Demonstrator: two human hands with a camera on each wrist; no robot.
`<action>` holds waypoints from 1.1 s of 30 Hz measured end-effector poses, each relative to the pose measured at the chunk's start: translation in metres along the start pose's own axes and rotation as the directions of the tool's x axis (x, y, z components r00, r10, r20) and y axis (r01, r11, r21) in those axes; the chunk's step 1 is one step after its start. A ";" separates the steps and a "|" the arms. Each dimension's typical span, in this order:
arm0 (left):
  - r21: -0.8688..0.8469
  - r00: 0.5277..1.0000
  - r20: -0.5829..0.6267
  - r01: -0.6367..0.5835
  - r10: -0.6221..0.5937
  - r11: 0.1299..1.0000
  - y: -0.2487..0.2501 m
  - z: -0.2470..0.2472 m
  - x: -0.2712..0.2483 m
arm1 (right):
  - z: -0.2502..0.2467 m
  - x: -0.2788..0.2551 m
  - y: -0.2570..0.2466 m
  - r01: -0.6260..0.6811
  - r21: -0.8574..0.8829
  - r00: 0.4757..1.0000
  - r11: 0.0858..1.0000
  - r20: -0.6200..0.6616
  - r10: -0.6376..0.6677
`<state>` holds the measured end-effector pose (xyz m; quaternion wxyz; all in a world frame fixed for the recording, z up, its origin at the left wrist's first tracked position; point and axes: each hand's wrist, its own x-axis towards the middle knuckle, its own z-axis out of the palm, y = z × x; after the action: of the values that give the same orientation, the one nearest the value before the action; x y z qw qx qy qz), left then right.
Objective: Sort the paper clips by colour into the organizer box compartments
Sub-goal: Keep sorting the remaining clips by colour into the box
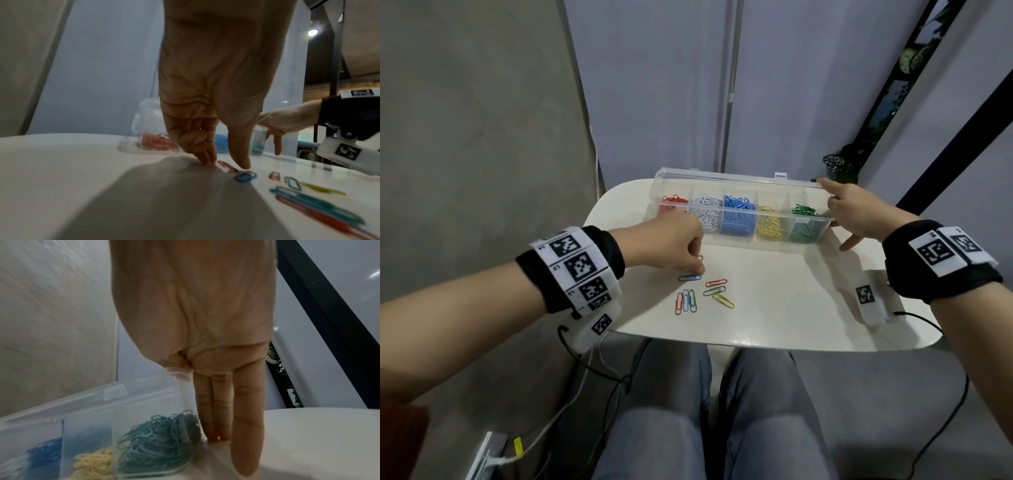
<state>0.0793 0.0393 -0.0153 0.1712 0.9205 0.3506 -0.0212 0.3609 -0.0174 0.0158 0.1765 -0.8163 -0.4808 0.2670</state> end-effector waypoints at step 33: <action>-0.430 0.995 -0.083 -0.088 0.058 0.898 0.011 -0.013 0.004 | 0.001 0.004 0.004 0.029 -0.058 1.000 0.998 -0.007 -0.029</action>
<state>0.0886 0.0391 -0.0006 0.3601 0.8721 0.3174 0.0952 0.3648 -0.0156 0.0113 0.1584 -0.8151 -0.4994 0.2475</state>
